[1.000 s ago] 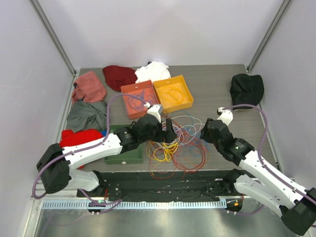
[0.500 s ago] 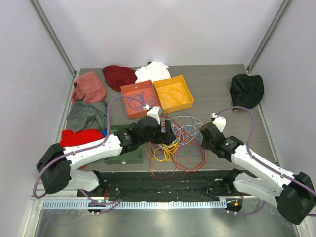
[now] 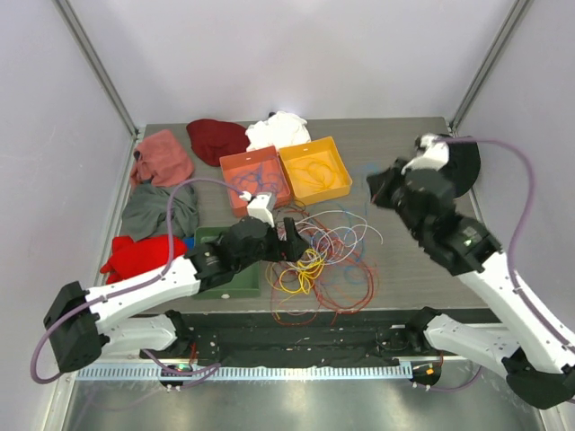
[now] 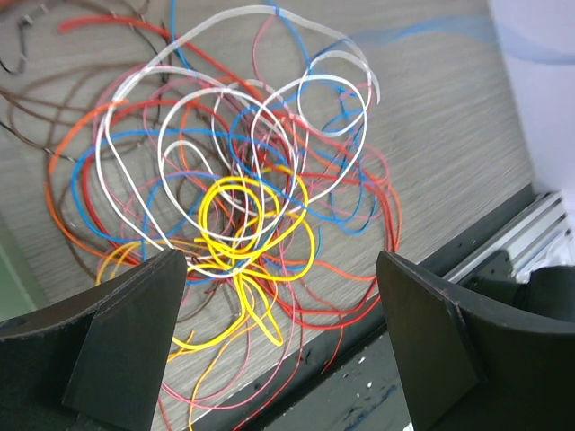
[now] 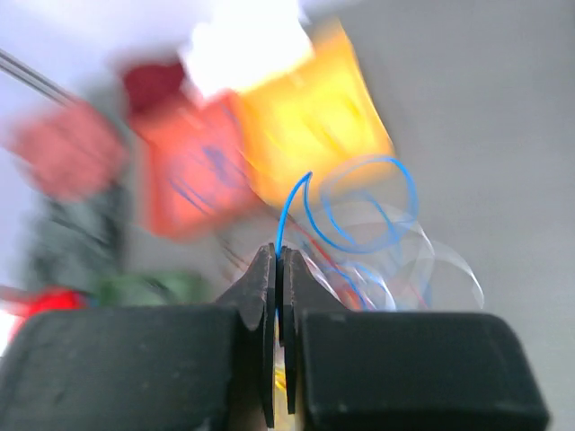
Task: Untangle the cables
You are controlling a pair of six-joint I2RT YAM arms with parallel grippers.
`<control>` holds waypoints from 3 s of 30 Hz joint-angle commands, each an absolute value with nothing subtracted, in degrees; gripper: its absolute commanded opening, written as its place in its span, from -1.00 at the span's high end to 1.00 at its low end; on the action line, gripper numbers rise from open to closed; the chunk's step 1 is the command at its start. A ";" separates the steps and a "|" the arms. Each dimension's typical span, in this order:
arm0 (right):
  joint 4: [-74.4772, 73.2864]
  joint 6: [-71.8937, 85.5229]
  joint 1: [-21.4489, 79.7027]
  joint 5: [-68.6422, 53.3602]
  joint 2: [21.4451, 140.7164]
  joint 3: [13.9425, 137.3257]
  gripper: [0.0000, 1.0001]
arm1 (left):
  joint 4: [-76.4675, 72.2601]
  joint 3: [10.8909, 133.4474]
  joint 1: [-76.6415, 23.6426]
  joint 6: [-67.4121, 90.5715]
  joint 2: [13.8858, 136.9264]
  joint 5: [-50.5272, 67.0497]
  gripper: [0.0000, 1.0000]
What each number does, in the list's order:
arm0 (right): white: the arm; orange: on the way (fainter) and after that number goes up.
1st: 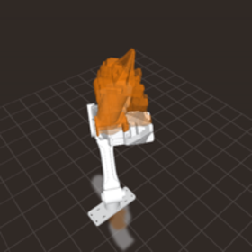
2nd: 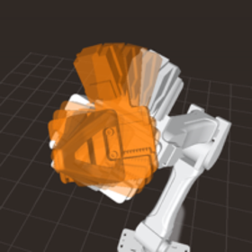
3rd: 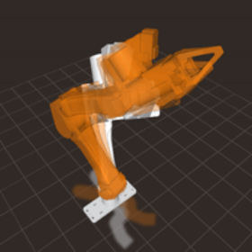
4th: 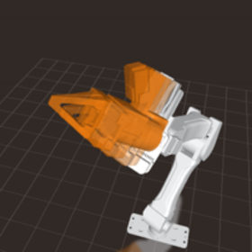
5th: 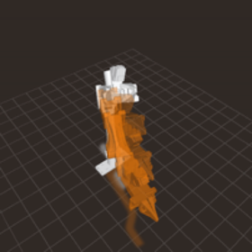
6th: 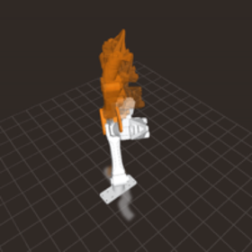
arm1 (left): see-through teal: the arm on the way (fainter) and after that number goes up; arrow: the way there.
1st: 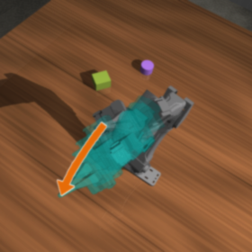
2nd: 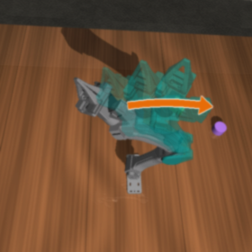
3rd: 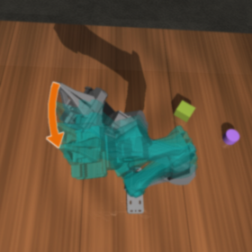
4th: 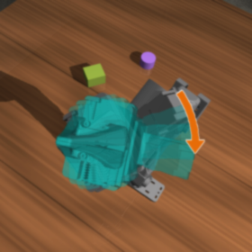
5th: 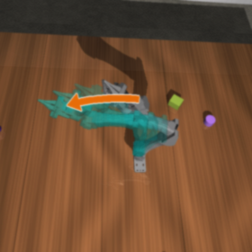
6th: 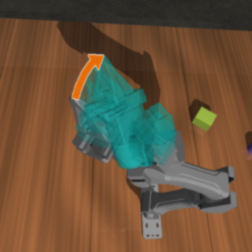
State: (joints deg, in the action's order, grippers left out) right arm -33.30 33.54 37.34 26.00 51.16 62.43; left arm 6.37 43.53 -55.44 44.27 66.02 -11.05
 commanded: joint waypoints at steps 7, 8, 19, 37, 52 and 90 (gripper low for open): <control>-31.02 23.82 37.53 16.27 68.18 107.44 0.98 | 2.20 39.82 -55.46 40.96 53.80 -20.21 -0.91; -31.20 24.17 37.62 14.35 69.25 109.40 0.98 | 1.94 39.64 -55.46 40.61 52.14 -21.08 -0.93; -28.74 28.82 37.62 4.75 76.63 117.34 0.98 | 0.35 39.11 -55.46 35.86 46.06 -23.91 -0.99; -21.80 26.72 37.53 -4.13 98.16 111.62 0.98 | 33.05 32.17 -55.46 57.92 28.22 -45.88 -0.95; -15.99 28.48 38.32 -7.82 118.89 123.81 0.98 | 34.54 32.43 -55.46 53.18 24.17 -47.90 -0.93; -17.14 29.26 34.64 24.97 66.63 45.19 0.12 | 14.69 33.39 -55.46 51.42 46.83 -32.53 -0.90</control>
State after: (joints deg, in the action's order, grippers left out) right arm -18.81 25.69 37.45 25.21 69.08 51.57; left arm 21.50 31.27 -55.44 51.86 41.93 -36.58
